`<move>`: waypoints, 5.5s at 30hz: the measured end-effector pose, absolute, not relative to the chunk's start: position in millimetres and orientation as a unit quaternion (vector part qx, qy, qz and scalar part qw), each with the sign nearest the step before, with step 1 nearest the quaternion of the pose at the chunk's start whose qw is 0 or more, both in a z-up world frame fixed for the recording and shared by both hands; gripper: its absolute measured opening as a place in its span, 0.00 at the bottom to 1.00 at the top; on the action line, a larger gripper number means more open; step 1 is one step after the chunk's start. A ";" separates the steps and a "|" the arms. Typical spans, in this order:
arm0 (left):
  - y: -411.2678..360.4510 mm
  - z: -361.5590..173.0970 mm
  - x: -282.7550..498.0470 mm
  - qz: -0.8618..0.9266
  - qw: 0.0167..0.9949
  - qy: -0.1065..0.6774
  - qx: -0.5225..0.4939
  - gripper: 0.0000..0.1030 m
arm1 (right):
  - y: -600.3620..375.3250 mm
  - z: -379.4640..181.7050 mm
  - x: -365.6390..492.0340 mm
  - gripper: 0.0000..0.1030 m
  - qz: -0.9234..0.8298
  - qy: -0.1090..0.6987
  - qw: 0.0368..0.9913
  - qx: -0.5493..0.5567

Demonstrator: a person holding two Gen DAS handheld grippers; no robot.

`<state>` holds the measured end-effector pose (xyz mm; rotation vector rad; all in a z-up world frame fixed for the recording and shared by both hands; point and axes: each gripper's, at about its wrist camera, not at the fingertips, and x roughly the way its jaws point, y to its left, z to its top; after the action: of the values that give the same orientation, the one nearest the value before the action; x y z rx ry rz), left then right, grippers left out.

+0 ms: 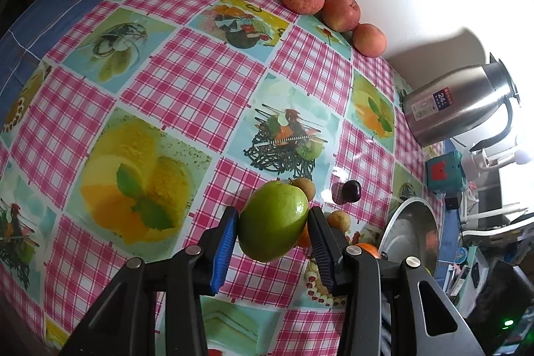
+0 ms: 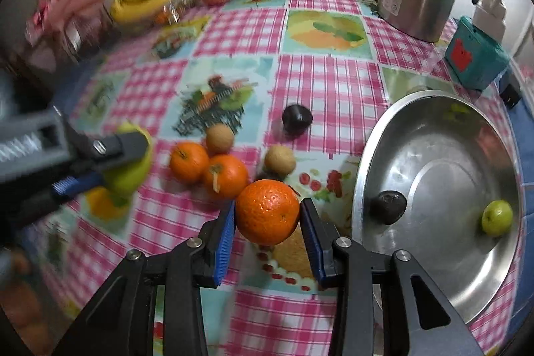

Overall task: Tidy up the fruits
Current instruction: 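Lift the green apple with the left gripper while the right gripper closes on a mandarin orange, then carry the green apple and the orange over the steel bowl with both grippers, then open the right gripper dropping the orange while the left gripper releases the apple into the bowl, then withdraw both open grippers from the bowl back toward the fruit pile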

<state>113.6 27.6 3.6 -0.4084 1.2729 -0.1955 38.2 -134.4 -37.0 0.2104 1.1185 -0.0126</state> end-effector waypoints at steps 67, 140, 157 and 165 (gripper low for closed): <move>-191.0 -16.3 30.7 -0.266 0.764 0.583 0.080 0.44 | -322.6 -20.8 -28.0 0.40 -0.166 0.481 0.819 0.266; -45.6 31.0 96.3 -0.092 0.827 0.549 -0.084 0.56 | -266.4 7.6 -13.9 0.49 -0.112 0.470 0.856 0.186; -51.2 3.3 97.0 -0.070 0.807 0.583 -0.063 1.00 | -266.9 -4.7 -12.3 0.84 -0.123 0.471 0.856 0.175; -50.4 2.0 98.4 -0.056 0.814 0.576 -0.043 1.00 | -273.5 -8.3 -14.1 0.95 -0.140 0.462 0.857 0.180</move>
<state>98.4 -50.4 2.0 -0.0915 1.2295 -0.1188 -14.1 -273.5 -8.3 0.3773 0.9706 -0.2947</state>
